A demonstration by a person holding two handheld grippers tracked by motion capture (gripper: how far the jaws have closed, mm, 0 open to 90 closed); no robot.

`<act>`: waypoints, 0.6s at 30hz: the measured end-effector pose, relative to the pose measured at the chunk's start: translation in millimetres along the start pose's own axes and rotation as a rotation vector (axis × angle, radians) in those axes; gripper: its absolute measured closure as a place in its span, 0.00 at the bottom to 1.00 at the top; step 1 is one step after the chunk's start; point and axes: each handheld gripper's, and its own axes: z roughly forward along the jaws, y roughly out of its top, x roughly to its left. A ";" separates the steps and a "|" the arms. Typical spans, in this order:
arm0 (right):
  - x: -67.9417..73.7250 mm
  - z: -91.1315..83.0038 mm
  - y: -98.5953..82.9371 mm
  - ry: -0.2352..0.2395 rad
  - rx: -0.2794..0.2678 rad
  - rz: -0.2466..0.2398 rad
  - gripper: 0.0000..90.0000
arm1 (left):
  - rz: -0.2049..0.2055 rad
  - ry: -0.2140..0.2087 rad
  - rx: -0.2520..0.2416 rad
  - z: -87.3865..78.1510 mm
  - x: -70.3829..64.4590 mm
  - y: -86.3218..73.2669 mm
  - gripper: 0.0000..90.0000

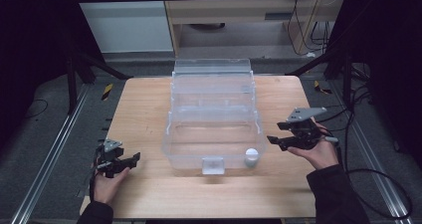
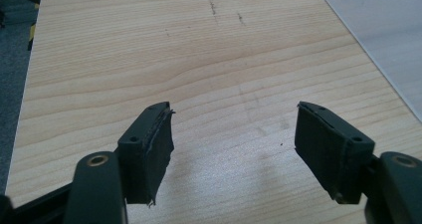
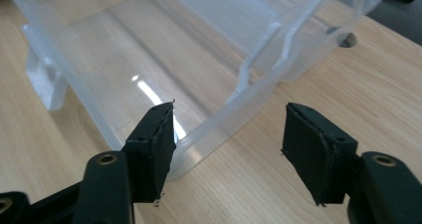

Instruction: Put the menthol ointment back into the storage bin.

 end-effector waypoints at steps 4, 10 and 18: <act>-2.5 -1.7 -22.6 -0.038 -0.059 0.058 0.37 | 0.001 -0.009 0.002 -0.1 -0.2 0.0 0.39; -9.7 5.9 -51.6 -0.078 -0.101 0.145 0.28 | -0.001 -0.010 0.001 0.1 0.5 -0.3 0.41; -27.5 17.5 -85.6 -0.203 -0.111 0.242 0.20 | -0.005 0.011 0.004 4.2 2.6 -1.9 0.32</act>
